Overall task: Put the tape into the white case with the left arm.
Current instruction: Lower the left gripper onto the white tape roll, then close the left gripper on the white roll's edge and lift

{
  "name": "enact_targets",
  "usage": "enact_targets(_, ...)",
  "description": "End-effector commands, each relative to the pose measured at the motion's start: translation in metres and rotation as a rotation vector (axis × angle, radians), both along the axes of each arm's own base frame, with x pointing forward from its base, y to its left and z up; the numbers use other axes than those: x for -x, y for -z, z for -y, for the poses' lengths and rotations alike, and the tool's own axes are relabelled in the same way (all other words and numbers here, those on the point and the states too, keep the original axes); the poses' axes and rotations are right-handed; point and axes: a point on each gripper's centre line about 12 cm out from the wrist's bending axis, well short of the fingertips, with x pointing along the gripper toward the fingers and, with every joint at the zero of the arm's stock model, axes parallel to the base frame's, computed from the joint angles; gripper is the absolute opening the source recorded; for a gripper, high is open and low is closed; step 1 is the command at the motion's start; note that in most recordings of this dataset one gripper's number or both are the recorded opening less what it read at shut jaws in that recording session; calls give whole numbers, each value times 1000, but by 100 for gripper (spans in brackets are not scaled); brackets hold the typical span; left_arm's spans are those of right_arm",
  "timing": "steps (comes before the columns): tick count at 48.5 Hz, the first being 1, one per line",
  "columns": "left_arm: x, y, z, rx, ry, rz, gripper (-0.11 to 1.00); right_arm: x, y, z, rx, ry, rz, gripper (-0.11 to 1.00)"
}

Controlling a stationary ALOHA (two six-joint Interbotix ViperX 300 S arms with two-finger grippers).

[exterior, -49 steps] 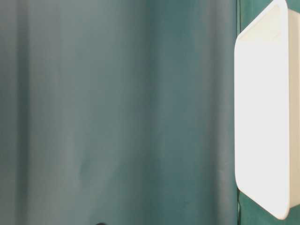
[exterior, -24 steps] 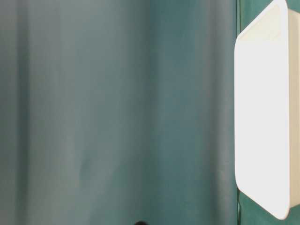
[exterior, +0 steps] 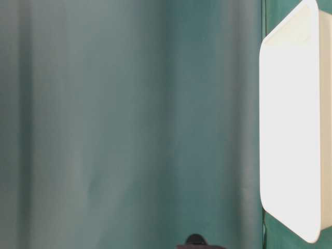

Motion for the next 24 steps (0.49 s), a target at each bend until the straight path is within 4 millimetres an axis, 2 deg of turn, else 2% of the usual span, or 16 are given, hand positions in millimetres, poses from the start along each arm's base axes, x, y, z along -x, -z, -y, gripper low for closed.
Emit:
enact_targets(1,-5,-7,3,11,3,29,94,-2,-5,0,-1,1,15,-9)
enact_targets(10,-3,-6,3,8,5,22,92,-2,-5,0,0,1,15,-9)
enact_targets(15,-3,-5,3,7,5,20,86,-2,-4,0,0,1,14,-9)
enact_targets(18,-4,-7,4,8,6,23,77,-2,-4,0,-1,1,14,-9)
enact_targets(24,-4,-9,7,8,17,25,43,-2,-5,0,0,1,15,-9)
